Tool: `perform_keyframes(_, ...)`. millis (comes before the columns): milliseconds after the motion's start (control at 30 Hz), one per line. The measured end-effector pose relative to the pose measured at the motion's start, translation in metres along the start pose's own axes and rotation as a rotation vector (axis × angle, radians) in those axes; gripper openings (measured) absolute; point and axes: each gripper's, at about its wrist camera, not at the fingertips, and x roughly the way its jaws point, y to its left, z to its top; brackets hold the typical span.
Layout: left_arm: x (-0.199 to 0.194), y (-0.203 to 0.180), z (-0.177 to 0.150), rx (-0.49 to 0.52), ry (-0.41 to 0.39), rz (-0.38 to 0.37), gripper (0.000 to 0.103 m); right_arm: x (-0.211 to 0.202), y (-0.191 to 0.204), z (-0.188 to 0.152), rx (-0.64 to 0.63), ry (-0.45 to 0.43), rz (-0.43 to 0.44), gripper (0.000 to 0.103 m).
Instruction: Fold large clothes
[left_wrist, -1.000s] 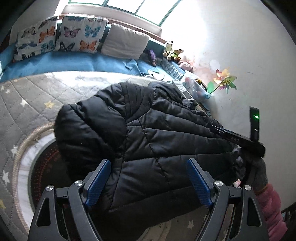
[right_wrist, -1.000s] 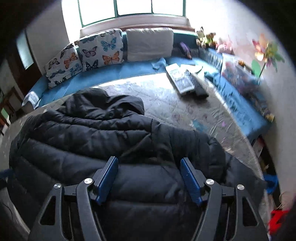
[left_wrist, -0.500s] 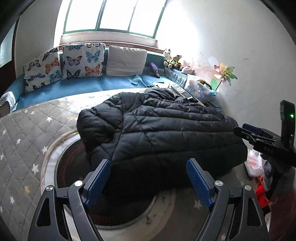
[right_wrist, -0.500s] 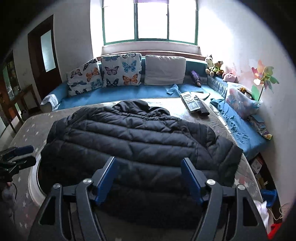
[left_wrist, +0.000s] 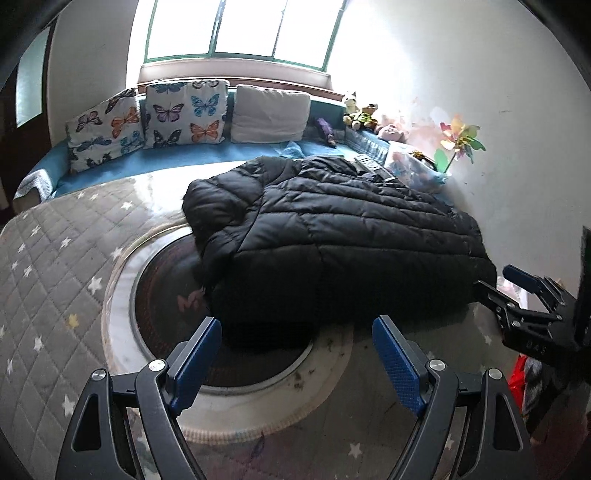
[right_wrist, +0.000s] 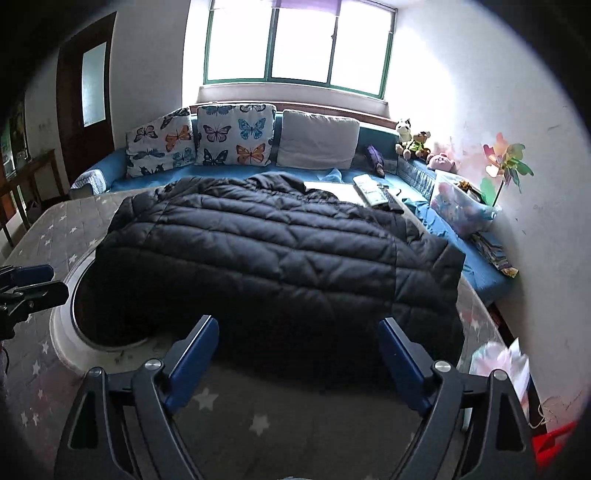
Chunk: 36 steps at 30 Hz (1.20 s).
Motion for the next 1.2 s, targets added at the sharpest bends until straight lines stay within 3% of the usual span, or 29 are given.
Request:
perform_keyframes(100, -0.005, -0.001, -0.01, 0.01, -0.006, 0.036, 0.089, -0.006, 0.006, -0.007, 0.007, -0.01, -0.032, 0.097)
perform_keyframes(367, -0.014, -0.005, -0.026, 0.017, -0.004, 0.046, 0.089, -0.018, 0.007, -0.023, 0.069, -0.022, -0.062, 0.101)
perform_keyframes(567, -0.016, -0.006, -0.031, 0.019, 0.004, 0.031, 0.089, -0.025, 0.001, -0.026, 0.102, -0.031, -0.06, 0.102)
perform_keyframes(900, -0.023, -0.013, -0.034, 0.057, -0.024, 0.091, 0.089, -0.033, -0.004, -0.03, 0.118, -0.039, -0.056, 0.103)
perform_keyframes(1200, -0.017, -0.015, -0.034, 0.061, -0.005, 0.094, 0.089, -0.034, -0.006, -0.034, 0.123, -0.037, -0.057, 0.103)
